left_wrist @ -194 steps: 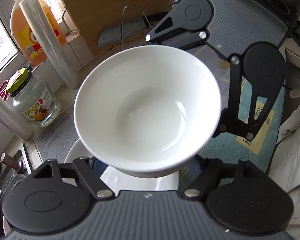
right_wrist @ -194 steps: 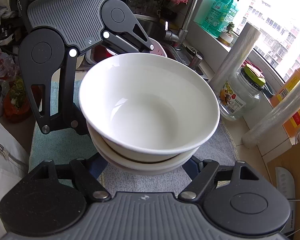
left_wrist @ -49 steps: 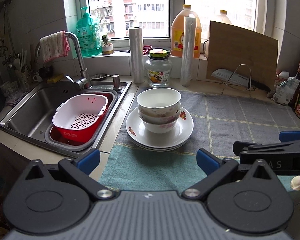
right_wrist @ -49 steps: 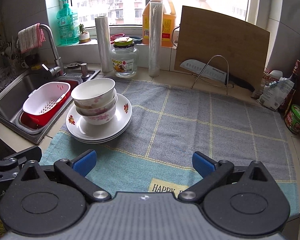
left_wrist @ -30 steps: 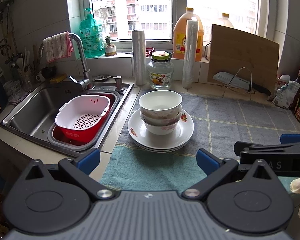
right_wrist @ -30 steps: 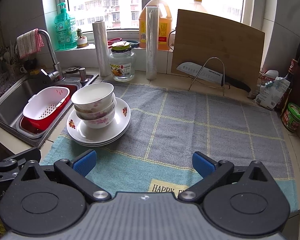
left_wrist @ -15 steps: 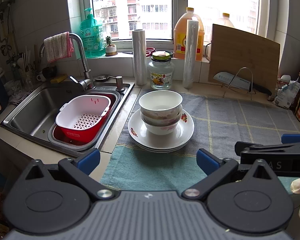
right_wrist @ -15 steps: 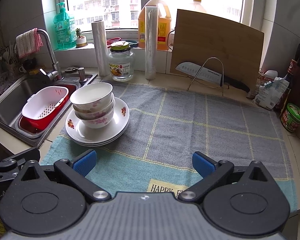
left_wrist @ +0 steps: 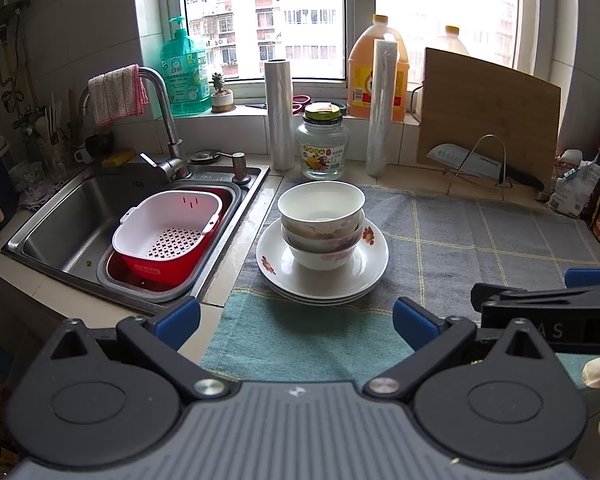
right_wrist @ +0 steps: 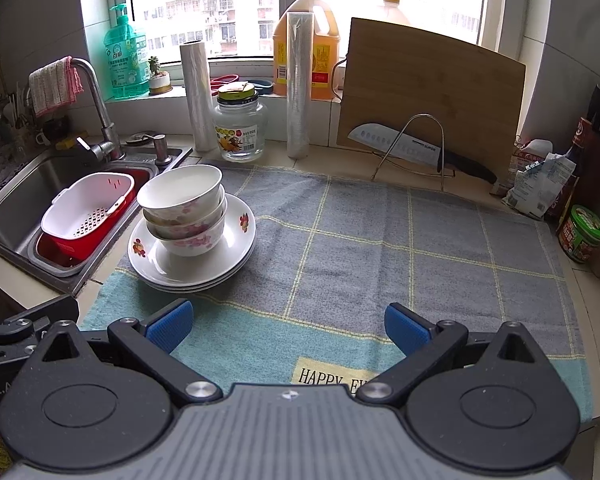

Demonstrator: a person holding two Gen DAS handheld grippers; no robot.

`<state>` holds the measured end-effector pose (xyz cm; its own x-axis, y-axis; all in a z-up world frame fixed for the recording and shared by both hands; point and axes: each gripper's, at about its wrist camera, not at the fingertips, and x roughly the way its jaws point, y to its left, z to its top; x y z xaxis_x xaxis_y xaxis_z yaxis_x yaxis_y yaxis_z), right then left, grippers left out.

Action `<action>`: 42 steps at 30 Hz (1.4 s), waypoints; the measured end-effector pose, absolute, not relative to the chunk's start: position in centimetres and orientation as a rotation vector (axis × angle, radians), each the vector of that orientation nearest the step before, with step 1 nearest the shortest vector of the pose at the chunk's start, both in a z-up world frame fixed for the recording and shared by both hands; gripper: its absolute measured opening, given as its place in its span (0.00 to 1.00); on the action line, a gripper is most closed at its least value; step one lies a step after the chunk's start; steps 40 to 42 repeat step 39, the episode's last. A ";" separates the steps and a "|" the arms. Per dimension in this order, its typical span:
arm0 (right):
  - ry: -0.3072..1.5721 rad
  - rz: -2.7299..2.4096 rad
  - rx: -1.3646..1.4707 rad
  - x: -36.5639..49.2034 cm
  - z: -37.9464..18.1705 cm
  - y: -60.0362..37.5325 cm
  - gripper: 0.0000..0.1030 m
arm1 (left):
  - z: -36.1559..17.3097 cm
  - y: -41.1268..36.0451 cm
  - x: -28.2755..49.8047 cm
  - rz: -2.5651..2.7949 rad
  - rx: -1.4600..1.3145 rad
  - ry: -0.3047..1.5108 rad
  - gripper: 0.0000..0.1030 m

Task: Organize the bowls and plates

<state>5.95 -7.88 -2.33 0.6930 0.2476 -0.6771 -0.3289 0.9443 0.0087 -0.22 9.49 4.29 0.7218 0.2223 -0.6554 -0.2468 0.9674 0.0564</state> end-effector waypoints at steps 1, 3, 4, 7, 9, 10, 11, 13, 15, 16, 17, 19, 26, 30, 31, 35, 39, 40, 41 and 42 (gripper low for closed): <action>0.739 0.323 -0.116 5.9 -2.3 -7.9 1.00 | 4.3 9.5 -0.2 0.259 -0.034 0.719 0.99; 0.738 0.322 -0.115 5.9 -2.3 -7.9 1.00 | 4.3 9.5 -0.2 0.260 -0.033 0.717 0.99; 0.737 0.322 -0.115 6.0 -2.3 -7.9 1.00 | 4.3 9.5 -0.2 0.260 -0.033 0.717 0.99; 0.737 0.321 -0.116 6.0 -2.3 -7.9 1.00 | 4.3 9.5 -0.2 0.260 -0.033 0.717 0.99; 0.738 0.319 -0.117 6.0 -2.2 -7.9 1.00 | 4.3 9.5 -0.2 0.260 -0.034 0.716 0.99; 0.737 0.319 -0.116 6.1 -2.2 -7.9 1.00 | 4.3 9.5 -0.2 0.260 -0.033 0.717 0.99; 0.737 0.319 -0.115 6.1 -2.2 -7.9 1.00 | 4.3 9.5 -0.2 0.260 -0.032 0.716 0.99; 0.736 0.318 -0.115 6.0 -2.2 -7.9 1.00 | 4.3 9.4 -0.2 0.261 -0.033 0.715 0.99; 0.737 0.318 -0.115 6.1 -2.2 -7.9 1.00 | 4.3 9.4 -0.2 0.262 -0.031 0.716 0.99; 0.737 0.318 -0.116 6.1 -2.2 -7.9 1.00 | 4.4 9.4 -0.2 0.261 -0.032 0.716 0.99; 0.735 0.318 -0.116 6.1 -2.2 -7.9 1.00 | 4.4 9.4 -0.1 0.261 -0.031 0.716 0.99; 0.735 0.317 -0.116 6.0 -2.2 -7.9 1.00 | 4.4 9.5 -0.1 0.262 -0.031 0.715 0.99; 0.734 0.313 -0.114 6.0 -2.2 -7.9 1.00 | 4.4 9.4 -0.1 0.263 -0.032 0.716 0.99; 0.734 0.312 -0.114 6.0 -2.2 -7.8 1.00 | 4.4 9.4 -0.1 0.264 -0.034 0.717 0.99; 0.735 0.311 -0.114 6.0 -2.2 -7.8 1.00 | 4.4 9.4 0.0 0.263 -0.032 0.720 0.99; 0.737 0.313 -0.116 6.2 -2.2 -7.7 1.00 | 4.5 9.3 0.1 0.268 -0.032 0.720 0.99; 0.738 0.310 -0.121 6.3 -2.2 -7.5 1.00 | 4.4 9.4 0.1 0.270 -0.036 0.722 0.99; 0.738 0.310 -0.121 6.3 -2.2 -7.5 1.00 | 4.4 9.4 0.1 0.270 -0.036 0.722 0.99; 0.738 0.310 -0.121 6.3 -2.2 -7.5 1.00 | 4.4 9.4 0.1 0.270 -0.036 0.722 0.99; 0.738 0.310 -0.121 6.3 -2.2 -7.5 1.00 | 4.4 9.4 0.1 0.270 -0.036 0.722 0.99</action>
